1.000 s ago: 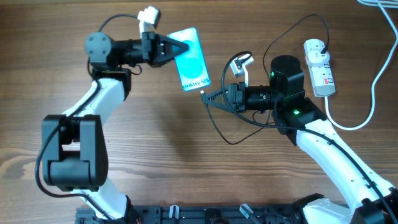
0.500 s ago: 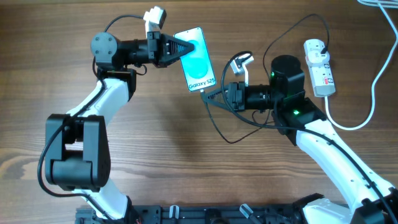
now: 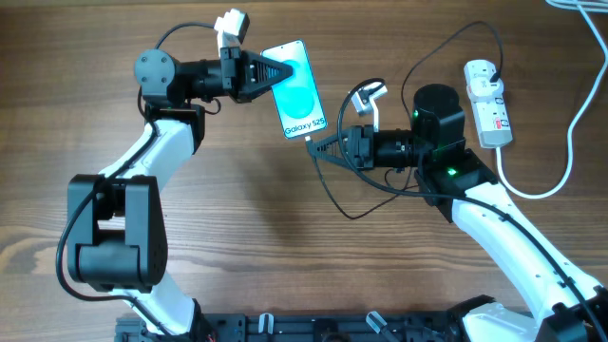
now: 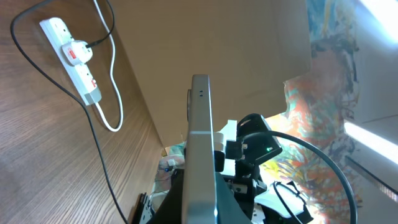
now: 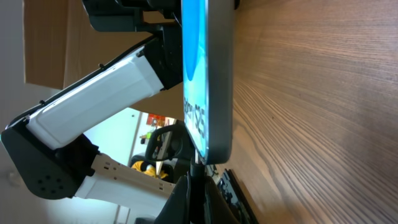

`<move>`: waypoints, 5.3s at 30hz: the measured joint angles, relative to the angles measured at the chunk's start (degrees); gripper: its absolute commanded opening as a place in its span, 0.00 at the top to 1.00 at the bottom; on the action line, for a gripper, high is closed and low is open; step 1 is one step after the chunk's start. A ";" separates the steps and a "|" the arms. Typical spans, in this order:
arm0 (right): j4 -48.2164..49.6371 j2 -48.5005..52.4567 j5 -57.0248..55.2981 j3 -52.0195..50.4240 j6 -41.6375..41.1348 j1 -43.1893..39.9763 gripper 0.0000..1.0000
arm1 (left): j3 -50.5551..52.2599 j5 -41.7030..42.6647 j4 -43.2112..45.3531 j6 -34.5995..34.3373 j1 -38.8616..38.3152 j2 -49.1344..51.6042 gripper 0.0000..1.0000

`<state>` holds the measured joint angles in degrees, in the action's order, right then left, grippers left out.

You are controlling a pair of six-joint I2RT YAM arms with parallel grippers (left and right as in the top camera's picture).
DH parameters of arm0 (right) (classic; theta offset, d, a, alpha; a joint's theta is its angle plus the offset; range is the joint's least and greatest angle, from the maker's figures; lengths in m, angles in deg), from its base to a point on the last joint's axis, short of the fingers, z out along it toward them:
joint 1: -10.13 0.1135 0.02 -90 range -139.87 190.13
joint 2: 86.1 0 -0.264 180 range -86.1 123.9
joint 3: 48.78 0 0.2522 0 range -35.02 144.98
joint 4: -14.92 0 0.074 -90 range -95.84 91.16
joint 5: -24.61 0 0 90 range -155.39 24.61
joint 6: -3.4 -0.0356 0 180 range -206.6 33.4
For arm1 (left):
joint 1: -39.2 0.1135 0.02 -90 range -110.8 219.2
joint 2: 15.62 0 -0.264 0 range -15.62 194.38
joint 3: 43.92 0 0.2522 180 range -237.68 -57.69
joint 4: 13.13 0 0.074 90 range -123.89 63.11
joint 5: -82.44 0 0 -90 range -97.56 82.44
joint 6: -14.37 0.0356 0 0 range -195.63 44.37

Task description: Plug charger to phone and switch on socket

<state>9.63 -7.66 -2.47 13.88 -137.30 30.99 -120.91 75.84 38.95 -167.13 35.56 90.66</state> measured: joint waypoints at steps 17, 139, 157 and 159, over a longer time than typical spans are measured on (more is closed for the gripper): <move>0.22 0.00 -1.03 -0.02 -0.26 0.00 0.96 | 0.00 0.02 1.09 -0.04 -0.55 0.00 0.96; -39.80 -15.41 -25.05 0.13 26.80 -13.90 0.41 | 7.15 2.25 5.60 2.95 -4.17 21.35 0.96; -56.11 -19.89 -43.74 0.22 28.98 -13.90 0.41 | -35.30 -29.64 -56.52 15.98 -11.89 21.42 0.96; -57.02 -19.89 -45.55 0.22 28.98 -13.90 0.41 | -42.32 -29.44 -71.06 26.43 -12.07 21.42 0.96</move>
<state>-47.39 -27.55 -48.02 14.10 -108.32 17.09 -163.22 46.40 -32.11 -140.71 23.50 112.08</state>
